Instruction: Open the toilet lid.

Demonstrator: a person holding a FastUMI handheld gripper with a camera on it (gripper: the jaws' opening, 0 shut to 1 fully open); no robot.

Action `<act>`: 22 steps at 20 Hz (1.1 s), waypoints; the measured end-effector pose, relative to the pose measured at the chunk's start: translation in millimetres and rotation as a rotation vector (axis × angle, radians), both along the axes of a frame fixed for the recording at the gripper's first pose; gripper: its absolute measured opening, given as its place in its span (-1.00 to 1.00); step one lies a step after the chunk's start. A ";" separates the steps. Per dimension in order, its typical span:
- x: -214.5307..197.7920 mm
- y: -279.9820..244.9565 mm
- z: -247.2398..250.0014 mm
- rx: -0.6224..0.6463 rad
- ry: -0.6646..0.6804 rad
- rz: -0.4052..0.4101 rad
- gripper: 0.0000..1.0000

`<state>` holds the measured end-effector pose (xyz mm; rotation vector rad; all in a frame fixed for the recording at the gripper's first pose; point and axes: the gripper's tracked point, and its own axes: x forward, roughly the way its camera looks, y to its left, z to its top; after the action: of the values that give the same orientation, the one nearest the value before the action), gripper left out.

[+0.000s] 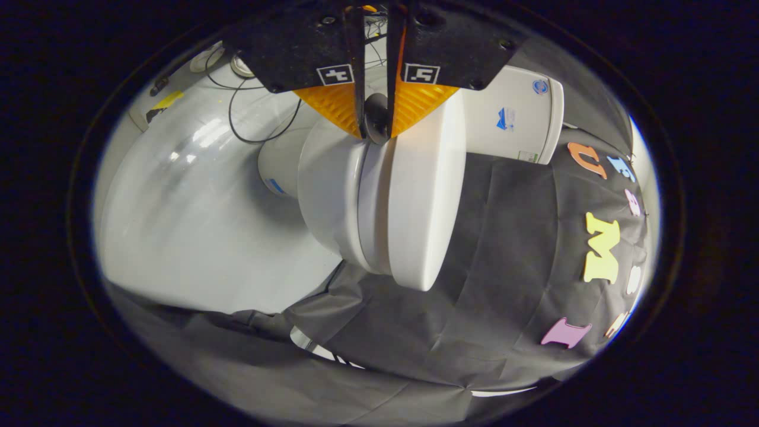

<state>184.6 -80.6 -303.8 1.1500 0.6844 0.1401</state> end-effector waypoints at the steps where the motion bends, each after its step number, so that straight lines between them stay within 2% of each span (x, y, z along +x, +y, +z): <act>1: 1.5 -3.6 2.1 -0.012 -0.005 0.006 -0.69; 6: 0.6 0.1 4.5 0.005 0.007 0.001 -0.74; 10: 0.4 0.2 8.9 0.110 0.039 -0.026 -0.77; 15: -0.3 4.1 12.3 0.015 0.016 -0.019 -0.84; 19: -1.9 4.9 18.1 0.024 0.005 -0.003 -0.85; 22: -2.4 6.1 21.5 -0.027 -0.014 0.003 -0.85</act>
<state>182.3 -74.5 -282.3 1.1213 0.6735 0.1412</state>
